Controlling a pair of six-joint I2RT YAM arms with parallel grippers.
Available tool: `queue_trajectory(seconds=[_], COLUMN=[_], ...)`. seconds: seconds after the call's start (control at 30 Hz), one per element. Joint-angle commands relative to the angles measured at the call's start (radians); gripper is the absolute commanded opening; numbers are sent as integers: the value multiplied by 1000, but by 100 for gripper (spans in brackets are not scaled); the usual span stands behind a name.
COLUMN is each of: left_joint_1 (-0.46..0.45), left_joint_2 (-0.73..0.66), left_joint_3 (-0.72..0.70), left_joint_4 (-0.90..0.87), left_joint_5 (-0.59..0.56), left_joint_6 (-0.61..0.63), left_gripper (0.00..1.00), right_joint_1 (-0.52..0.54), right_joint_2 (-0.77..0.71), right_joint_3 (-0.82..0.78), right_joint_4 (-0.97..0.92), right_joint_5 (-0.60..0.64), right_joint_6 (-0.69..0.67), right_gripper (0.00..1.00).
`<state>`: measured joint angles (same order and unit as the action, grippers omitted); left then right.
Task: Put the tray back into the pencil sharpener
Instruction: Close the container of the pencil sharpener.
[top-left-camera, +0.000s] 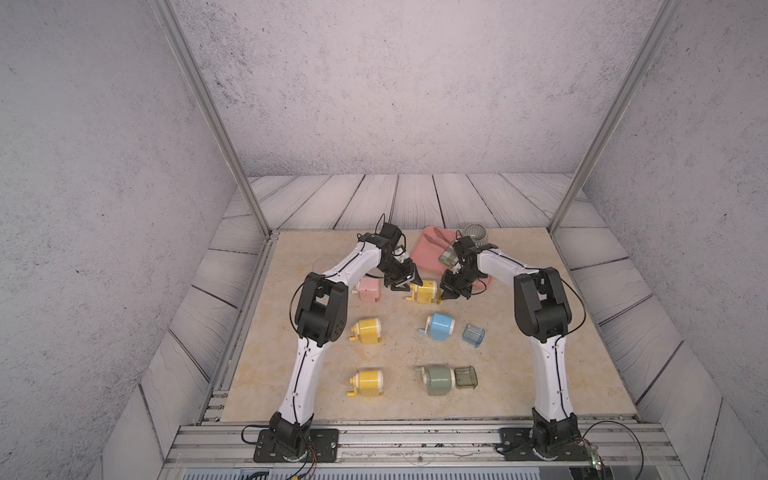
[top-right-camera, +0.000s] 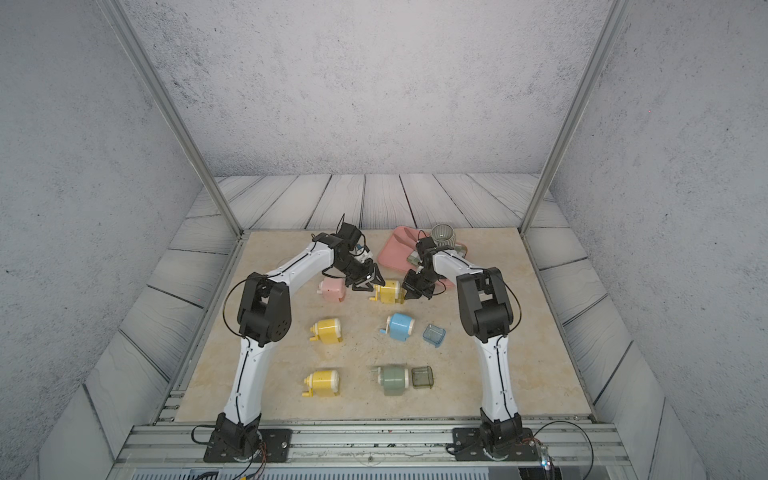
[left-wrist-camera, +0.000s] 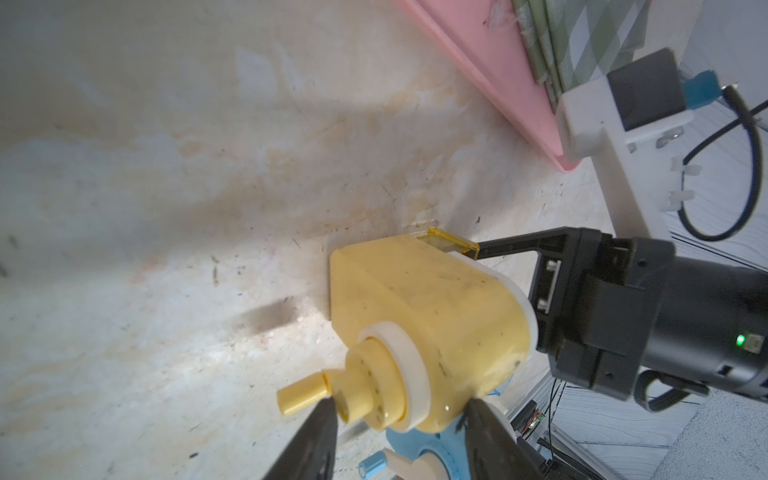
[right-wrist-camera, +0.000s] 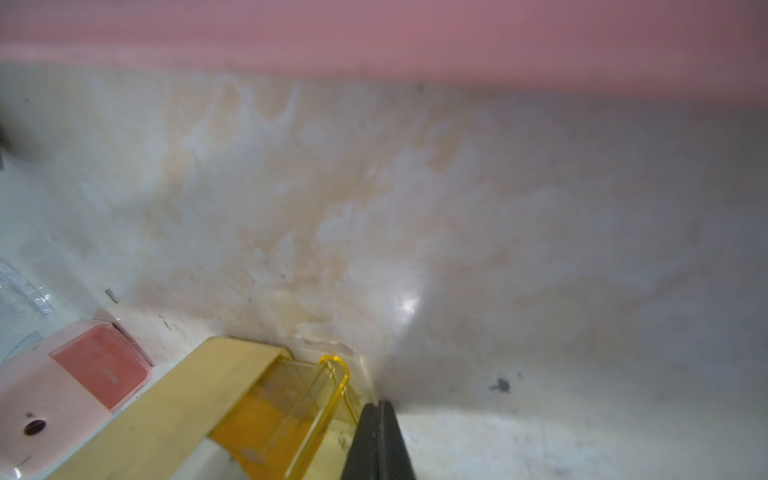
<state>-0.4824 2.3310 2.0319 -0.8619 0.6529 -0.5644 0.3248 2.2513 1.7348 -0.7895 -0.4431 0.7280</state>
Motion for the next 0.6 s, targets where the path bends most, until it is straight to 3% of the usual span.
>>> queue_trajectory(seconds=[0.0,0.57], left_joint_1=[-3,-2], left_joint_2=[45,46], left_joint_3=[-25,-26], left_joint_4=[-34,-31], left_joint_5=[-38,-39], left_joint_6=[7,5], left_gripper=[52,52], right_joint_1=[5,8], right_joint_2=[-34,-42], right_joint_3=[-14,-25], right_joint_4=[21,70], right_joint_5=[-25,-83], right_joint_6=[-12,-9], right_gripper=[4,3])
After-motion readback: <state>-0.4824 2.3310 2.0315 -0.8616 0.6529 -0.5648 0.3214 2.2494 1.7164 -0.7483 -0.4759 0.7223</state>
